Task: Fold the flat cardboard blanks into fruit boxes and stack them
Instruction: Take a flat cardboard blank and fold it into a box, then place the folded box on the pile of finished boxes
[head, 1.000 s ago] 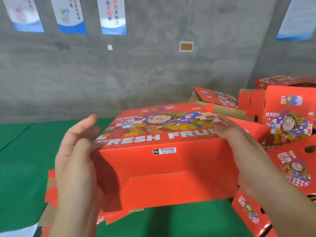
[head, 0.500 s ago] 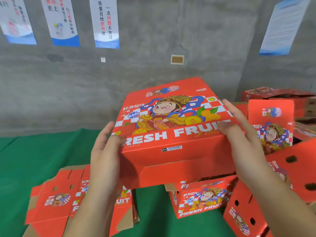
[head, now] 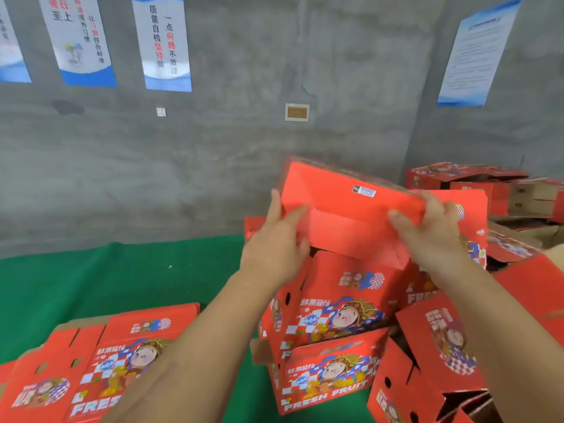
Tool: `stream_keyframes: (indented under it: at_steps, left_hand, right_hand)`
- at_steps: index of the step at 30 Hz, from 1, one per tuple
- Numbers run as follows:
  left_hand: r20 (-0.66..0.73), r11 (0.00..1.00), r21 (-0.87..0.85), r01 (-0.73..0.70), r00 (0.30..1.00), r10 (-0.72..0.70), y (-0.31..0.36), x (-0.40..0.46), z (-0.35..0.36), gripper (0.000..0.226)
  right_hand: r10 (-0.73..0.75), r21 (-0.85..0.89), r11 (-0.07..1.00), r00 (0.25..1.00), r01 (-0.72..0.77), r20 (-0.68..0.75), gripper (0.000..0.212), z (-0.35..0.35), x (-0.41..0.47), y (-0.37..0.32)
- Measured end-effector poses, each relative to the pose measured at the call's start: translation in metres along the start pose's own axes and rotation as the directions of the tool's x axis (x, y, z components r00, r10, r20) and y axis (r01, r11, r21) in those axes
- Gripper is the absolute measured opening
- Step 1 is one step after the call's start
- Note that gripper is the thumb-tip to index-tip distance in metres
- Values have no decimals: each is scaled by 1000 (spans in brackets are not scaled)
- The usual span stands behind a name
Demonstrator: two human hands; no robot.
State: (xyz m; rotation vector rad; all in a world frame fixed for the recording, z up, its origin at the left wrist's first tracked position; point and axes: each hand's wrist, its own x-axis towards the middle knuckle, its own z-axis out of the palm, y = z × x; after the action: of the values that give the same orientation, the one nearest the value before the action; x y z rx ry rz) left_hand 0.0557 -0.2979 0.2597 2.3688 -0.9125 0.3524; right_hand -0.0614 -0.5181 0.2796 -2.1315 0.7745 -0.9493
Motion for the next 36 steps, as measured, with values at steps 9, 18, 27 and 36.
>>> stream_keyframes:
  at_steps: [9, 18, 27, 36]
  left_hand:
    - [4, 994, -110, -14, 1000, 15, 16, -23, 41, 57]
    - [-46, 867, -447, 219, 963, -266, -58, -107, 68, 51]
    - [270, 324, -661, 677, 617, -739, -165, -247, 95, 16]
    - [322, 95, -573, 814, 330, -887, -254, -320, 96, 24]
  right_hand:
    - [-395, 157, 918, 876, 364, 277, 43, 69, -82, 18]
    - [-362, 255, 932, 696, 257, 620, 74, 152, -147, 12]
    - [15, 42, 988, 368, -146, 930, 38, 279, -256, 31]
    - [539, -296, 660, 161, -690, 827, 31, 376, -335, 37]
